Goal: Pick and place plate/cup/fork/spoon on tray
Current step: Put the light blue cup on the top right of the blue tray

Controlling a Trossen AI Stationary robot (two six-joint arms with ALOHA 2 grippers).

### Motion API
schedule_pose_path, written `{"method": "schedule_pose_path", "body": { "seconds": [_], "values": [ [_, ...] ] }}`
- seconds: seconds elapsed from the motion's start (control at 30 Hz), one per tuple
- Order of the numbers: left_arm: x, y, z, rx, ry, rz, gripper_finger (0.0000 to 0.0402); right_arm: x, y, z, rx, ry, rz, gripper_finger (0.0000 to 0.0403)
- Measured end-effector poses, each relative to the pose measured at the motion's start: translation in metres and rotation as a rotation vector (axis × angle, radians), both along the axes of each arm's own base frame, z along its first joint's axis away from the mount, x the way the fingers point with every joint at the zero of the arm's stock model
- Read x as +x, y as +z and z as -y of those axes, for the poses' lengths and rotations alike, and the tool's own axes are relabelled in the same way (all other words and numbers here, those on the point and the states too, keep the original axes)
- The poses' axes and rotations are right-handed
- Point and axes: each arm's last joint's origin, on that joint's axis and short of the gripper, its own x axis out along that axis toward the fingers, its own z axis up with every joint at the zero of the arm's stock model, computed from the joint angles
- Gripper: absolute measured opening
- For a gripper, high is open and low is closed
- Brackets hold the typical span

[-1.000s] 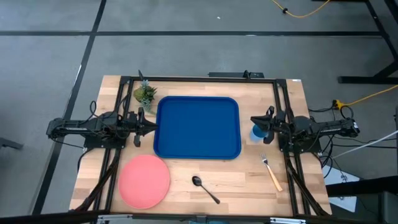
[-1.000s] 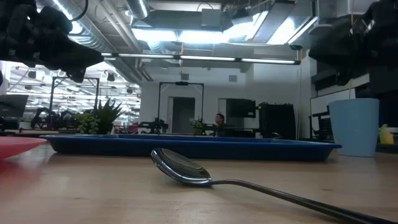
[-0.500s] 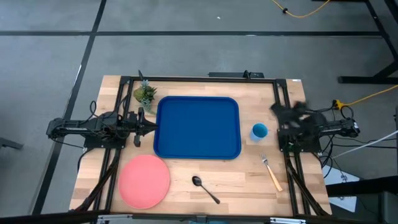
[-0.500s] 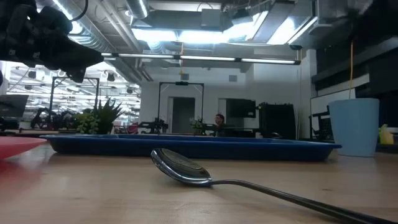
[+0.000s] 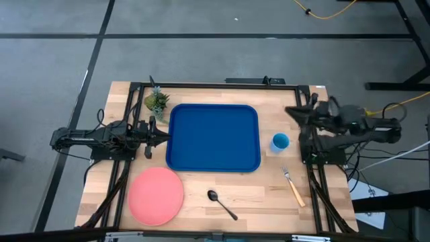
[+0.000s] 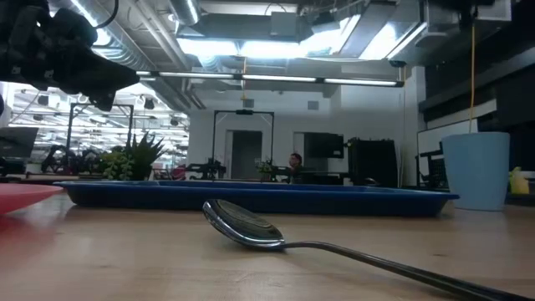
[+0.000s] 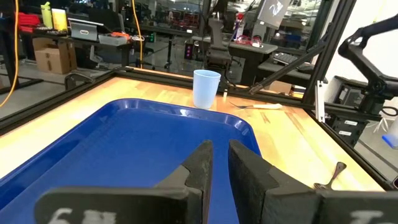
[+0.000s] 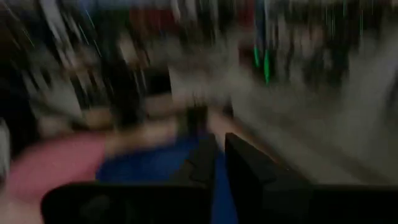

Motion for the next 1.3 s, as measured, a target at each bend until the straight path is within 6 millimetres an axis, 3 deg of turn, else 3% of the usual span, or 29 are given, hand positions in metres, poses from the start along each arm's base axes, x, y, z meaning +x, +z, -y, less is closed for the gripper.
{"method": "schedule_pose_path", "body": {
  "seconds": [0.17, 0.3, 0.53, 0.67, 0.83, 1.03, 1.2, 1.3],
  "values": [
    [0.000, 0.000, 0.000, 0.000, 0.000, 0.000, 0.0044, 0.008, -0.034, -0.007, 0.282, 0.077, -0.462, 0.0042],
    [0.000, 0.000, 0.000, 0.000, 0.000, 0.000, 0.0044, 0.020, -0.054, -0.014, 0.403, 0.089, -0.607, 0.0042],
    [0.000, 0.000, 0.000, 0.000, 0.000, 0.000, 0.0044, 0.042, -0.056, -0.025, 0.290, 0.164, -0.742, 0.0042],
    [0.000, 0.000, 0.000, 0.000, 0.000, 0.000, 0.0044, 0.042, -0.048, -0.029, 0.245, 0.209, -0.855, 0.0042],
    [0.000, 0.000, 0.000, 0.000, 0.000, 0.000, 0.0044, 0.042, -0.037, -0.031, 0.177, 0.257, -0.867, 0.0042],
    [0.000, 0.000, 0.000, 0.000, 0.000, 0.000, 0.0044, 0.036, -0.049, -0.029, 0.150, 0.234, -0.963, 0.0042],
    [0.000, 0.000, 0.000, 0.000, 0.000, 0.000, 0.0044, 0.037, -0.060, -0.034, 0.073, 0.390, -1.012, 0.0042],
    [0.000, 0.000, 0.000, 0.000, 0.000, 0.000, 0.0044, 0.039, -0.065, -0.034, 0.010, 0.380, -1.032, 0.0042]
  ]
}}
